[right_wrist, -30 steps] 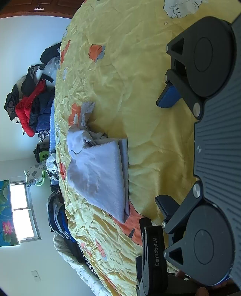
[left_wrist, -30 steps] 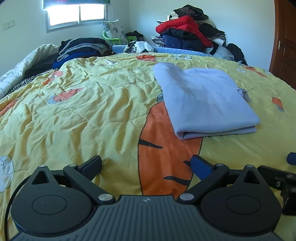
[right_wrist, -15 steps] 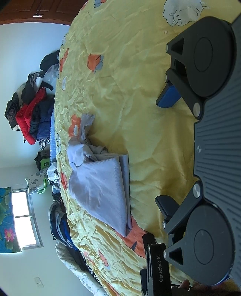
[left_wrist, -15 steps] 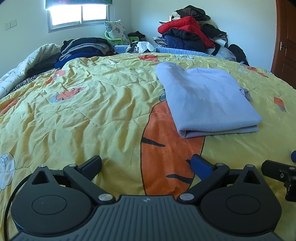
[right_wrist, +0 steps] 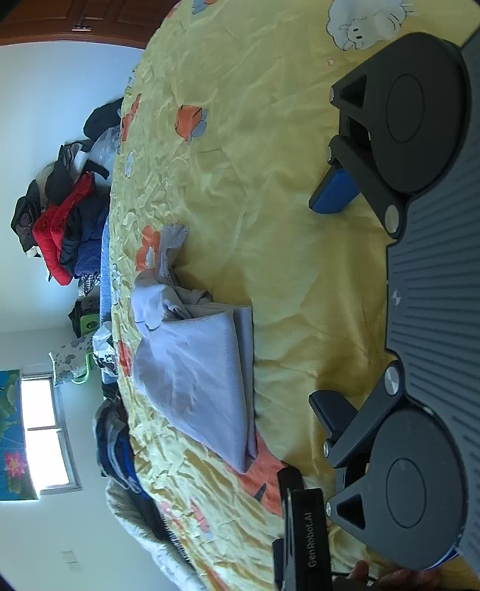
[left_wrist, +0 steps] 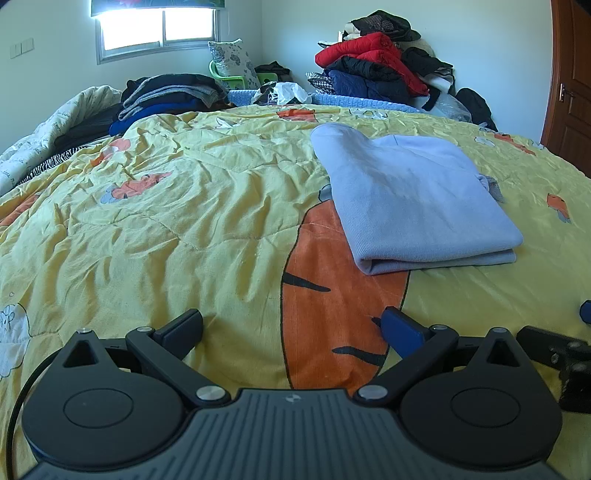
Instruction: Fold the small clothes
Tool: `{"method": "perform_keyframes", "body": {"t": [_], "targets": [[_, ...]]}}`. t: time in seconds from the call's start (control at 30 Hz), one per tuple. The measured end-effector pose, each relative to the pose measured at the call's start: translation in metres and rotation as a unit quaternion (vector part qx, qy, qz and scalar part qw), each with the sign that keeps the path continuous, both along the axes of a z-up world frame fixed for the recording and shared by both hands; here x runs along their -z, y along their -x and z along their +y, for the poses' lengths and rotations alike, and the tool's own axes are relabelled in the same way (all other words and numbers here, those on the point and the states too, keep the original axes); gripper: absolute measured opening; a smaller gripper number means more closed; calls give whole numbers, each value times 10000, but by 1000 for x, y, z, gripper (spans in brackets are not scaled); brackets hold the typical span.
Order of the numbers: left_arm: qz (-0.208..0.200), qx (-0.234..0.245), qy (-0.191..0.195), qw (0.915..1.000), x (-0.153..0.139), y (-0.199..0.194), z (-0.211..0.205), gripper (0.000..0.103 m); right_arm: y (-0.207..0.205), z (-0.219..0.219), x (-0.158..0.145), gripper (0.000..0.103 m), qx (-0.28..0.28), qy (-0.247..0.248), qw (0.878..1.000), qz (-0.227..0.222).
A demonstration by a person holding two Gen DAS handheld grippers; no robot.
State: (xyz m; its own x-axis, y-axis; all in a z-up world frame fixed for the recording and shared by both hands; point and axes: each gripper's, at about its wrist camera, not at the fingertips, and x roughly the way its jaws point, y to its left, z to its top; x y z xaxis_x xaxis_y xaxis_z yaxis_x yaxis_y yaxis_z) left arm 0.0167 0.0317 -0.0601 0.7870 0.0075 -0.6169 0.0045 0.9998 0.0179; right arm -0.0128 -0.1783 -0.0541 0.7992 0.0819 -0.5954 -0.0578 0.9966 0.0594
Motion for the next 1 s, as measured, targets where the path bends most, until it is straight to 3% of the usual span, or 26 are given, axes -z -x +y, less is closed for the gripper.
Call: {"method": "perform_keyframes", "body": {"t": [1.0], "targets": [[-5,-3,18,10000,1,1,0,103,-5,10,2,102,67,329,9994,48]]}}
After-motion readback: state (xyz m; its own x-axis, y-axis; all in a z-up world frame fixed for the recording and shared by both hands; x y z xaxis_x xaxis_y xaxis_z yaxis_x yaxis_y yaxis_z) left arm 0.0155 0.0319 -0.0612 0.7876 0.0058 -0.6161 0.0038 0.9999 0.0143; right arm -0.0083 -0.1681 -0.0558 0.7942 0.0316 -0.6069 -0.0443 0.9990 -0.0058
